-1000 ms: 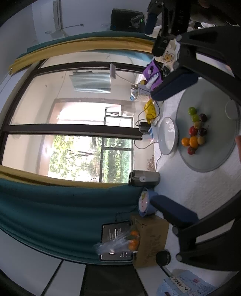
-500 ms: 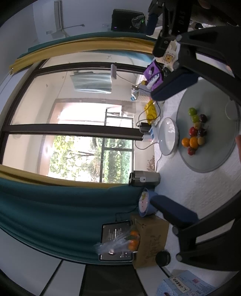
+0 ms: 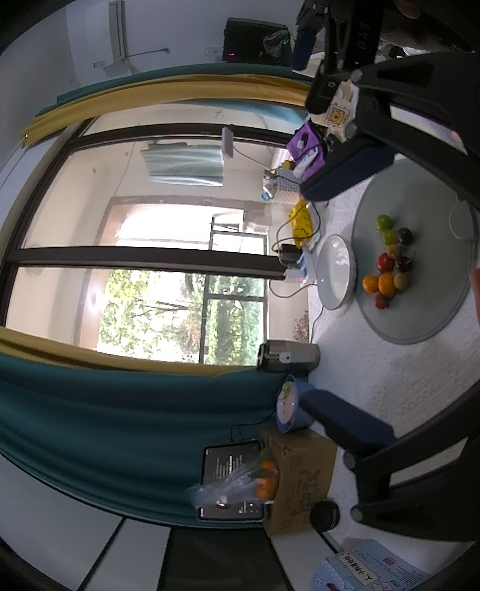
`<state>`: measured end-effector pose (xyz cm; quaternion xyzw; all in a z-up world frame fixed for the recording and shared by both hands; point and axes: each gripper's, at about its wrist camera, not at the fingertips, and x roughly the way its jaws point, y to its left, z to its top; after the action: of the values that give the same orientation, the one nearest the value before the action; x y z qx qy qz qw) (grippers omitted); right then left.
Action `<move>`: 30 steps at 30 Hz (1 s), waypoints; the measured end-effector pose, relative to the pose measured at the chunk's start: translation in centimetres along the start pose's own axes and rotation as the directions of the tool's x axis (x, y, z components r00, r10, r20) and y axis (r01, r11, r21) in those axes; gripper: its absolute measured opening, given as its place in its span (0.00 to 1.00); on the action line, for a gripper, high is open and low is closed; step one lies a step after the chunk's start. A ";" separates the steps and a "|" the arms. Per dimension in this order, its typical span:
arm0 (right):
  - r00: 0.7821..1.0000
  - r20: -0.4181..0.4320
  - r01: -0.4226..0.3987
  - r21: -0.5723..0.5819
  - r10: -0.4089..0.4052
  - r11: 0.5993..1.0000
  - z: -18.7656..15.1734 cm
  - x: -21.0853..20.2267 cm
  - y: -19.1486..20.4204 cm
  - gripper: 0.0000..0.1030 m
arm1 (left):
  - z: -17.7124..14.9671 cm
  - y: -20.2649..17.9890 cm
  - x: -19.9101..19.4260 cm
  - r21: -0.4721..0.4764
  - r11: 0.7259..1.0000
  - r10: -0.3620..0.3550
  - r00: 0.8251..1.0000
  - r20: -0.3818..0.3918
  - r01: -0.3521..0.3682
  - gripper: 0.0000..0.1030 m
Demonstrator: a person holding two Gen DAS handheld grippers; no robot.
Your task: Organize fruits
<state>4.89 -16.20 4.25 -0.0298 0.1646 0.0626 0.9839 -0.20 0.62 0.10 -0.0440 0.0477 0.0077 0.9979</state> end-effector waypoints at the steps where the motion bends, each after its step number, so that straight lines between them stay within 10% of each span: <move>1: 1.000 -0.001 -0.001 0.000 0.001 1.000 0.0 0.0 0.0 0.93 | 0.0 0.0 0.0 0.001 1.000 0.000 1.000 0.000 0.000 0.99; 30: 1.000 0.009 -0.007 -0.001 0.007 1.000 0.4 -0.1 0.2 0.93 | 0.5 0.3 -0.2 -0.006 1.000 0.005 1.000 0.019 -0.004 0.99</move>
<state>4.92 -15.96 4.64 -0.0293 0.1605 0.0661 0.9844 -0.33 0.97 0.59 -0.0466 0.0385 0.0105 0.9981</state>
